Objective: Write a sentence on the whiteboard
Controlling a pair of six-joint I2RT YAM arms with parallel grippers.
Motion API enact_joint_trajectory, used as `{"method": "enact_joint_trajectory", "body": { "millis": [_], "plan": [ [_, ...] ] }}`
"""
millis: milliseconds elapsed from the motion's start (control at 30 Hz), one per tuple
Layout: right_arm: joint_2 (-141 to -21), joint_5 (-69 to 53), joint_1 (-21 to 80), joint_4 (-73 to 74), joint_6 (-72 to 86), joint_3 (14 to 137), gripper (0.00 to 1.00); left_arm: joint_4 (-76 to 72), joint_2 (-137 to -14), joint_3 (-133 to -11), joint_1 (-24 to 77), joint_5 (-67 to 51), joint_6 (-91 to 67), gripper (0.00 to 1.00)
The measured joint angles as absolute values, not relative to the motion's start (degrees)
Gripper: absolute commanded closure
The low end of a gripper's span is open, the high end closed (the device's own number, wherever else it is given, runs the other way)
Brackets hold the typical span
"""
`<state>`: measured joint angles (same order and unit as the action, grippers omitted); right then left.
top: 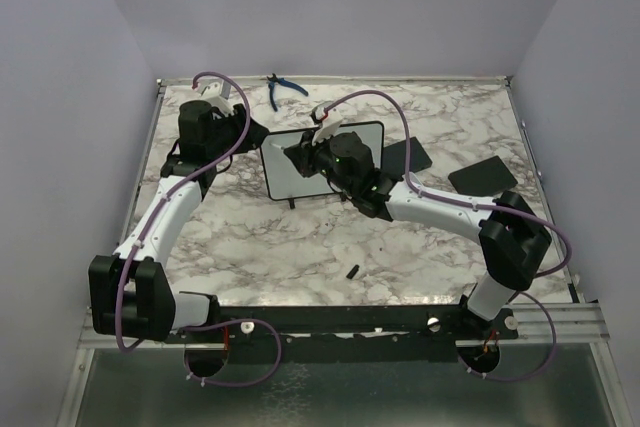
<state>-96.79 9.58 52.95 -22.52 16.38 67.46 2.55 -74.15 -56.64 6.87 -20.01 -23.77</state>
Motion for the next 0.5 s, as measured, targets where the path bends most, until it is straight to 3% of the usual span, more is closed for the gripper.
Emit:
{"method": "enact_joint_trajectory", "body": {
  "millis": [500],
  "plan": [
    [-97.0,11.4,52.9,-24.0,16.2,67.5,1.00,1.6,-74.2,-56.2,7.2,-21.3,-24.2,0.62]
  ]
}}
